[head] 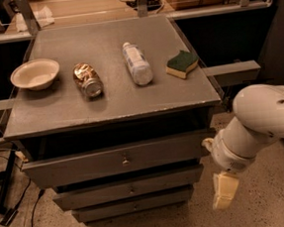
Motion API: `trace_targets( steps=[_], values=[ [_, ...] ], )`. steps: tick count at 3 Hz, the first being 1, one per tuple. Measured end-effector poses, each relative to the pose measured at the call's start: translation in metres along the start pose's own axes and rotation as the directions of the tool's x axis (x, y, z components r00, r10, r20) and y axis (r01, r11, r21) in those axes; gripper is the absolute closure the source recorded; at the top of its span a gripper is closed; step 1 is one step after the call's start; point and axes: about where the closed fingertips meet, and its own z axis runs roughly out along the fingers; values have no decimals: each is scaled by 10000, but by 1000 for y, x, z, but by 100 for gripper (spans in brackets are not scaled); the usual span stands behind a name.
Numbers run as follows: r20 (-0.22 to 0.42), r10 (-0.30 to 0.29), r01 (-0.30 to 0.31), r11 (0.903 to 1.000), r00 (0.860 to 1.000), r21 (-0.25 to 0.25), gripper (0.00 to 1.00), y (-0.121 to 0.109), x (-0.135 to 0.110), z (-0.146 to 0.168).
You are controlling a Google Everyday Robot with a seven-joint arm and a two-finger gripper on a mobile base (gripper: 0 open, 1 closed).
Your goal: Open top drawer
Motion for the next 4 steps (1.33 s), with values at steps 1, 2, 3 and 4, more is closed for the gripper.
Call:
trace_targets(
  steps=[1, 2, 3, 4],
  values=[
    [12, 35, -35, 10000, 10000, 9, 0, 1, 1, -1],
    [588, -572, 534, 9965, 9966, 647, 0, -35, -40, -15],
    [935, -952, 848, 9904, 9911, 1090, 0, -60, -65, -26],
    [818, -1029, 949, 9909, 9913, 954, 0, -56, -66, -19]
  ],
)
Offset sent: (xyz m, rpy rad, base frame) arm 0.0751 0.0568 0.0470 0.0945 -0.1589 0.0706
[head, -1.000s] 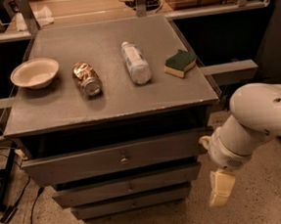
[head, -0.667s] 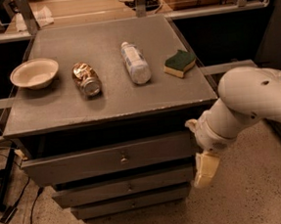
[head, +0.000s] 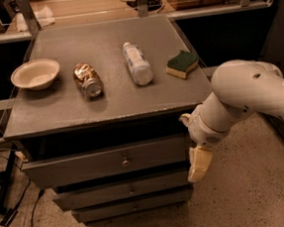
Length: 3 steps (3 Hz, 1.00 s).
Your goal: Open top drawer
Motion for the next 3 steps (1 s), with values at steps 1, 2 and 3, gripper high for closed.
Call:
trace_targets(
  steps=[1, 2, 3],
  values=[
    [-138, 78, -79, 9999, 9999, -75, 0, -5, 3, 11],
    [-283, 155, -154, 9999, 9995, 42, 0, -16, 8, 15],
    [-420, 204, -203, 9998, 9989, 40, 0, -24, 10, 23]
  ],
)
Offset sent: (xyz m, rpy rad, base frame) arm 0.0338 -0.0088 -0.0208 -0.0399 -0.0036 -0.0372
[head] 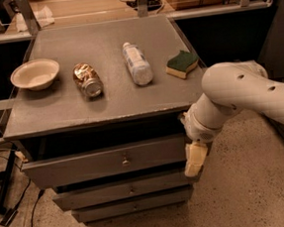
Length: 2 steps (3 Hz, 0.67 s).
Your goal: Open top drawer
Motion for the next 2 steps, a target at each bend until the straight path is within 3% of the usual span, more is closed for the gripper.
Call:
trace_targets(
  steps=[2],
  values=[
    [-333, -44, 13, 9958, 9994, -911, 0, 34, 10, 34]
  ],
)
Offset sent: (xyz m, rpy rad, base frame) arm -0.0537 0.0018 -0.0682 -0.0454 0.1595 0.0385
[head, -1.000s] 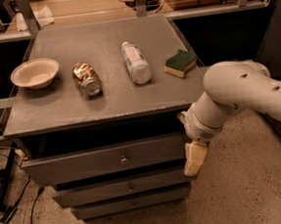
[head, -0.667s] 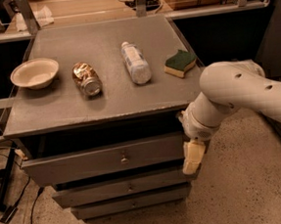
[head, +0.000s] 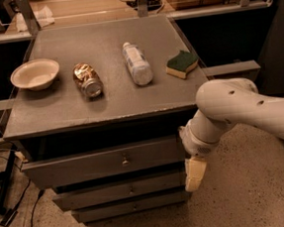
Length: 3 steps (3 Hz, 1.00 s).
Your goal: Open top drawer
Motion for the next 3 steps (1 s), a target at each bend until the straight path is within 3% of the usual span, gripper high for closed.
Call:
trace_targets(
  steps=[3],
  values=[
    [-97, 75, -81, 9982, 9999, -599, 0, 29, 10, 5]
  ],
)
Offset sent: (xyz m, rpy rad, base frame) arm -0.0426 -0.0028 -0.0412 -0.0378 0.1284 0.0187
